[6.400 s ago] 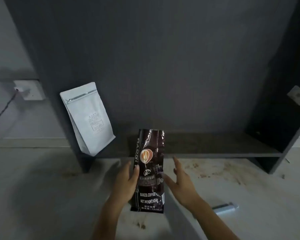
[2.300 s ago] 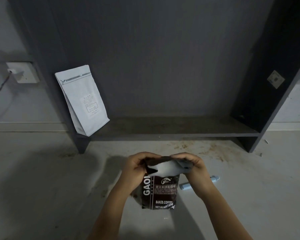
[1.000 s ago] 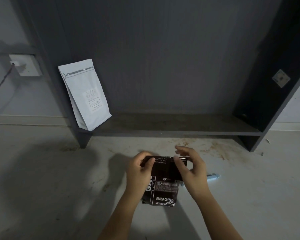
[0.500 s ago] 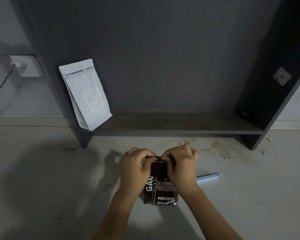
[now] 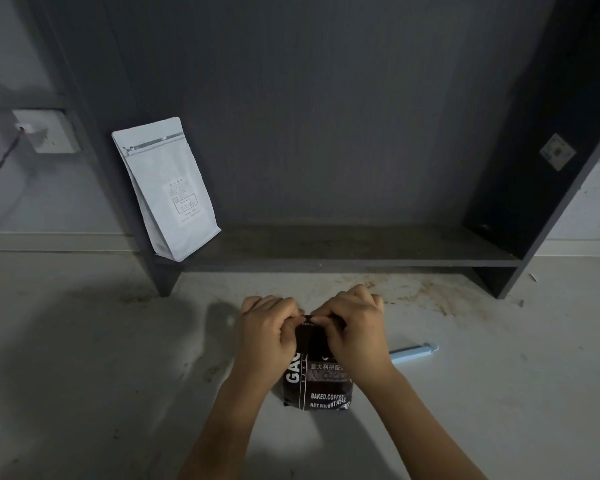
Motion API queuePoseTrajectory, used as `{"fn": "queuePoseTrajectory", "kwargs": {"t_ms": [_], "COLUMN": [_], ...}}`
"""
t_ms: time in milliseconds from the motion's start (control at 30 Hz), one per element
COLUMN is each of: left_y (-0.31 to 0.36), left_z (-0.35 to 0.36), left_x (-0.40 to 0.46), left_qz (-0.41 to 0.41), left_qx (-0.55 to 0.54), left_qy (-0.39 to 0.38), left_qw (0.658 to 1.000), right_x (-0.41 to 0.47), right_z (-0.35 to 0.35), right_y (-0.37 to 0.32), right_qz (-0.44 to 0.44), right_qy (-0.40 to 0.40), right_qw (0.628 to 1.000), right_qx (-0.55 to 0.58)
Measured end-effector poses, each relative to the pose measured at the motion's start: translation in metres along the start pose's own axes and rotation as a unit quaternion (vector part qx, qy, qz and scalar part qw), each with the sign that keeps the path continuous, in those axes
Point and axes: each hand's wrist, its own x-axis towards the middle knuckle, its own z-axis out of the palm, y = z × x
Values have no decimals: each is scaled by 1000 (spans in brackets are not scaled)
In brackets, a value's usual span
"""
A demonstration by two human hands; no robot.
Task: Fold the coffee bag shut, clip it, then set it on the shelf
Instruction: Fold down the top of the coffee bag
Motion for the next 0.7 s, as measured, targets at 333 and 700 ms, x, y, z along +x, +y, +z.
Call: {"fn": "queuePoseTrajectory", "kwargs": {"t_ms": [333, 700], "left_y": [1, -2], "left_z": [2, 5], "left_x": [-1, -3], "left_qz": [-2, 4], "left_qx": [-7, -53], "left_qy": [-1, -3], "left_qw": [1000, 999], "right_x": [-4, -20], "right_z": [-8, -16], "right_y": [18, 34], "right_qz": [22, 132], "right_qy": [30, 60], "right_qw": [997, 980], "right_qx": [62, 140]}}
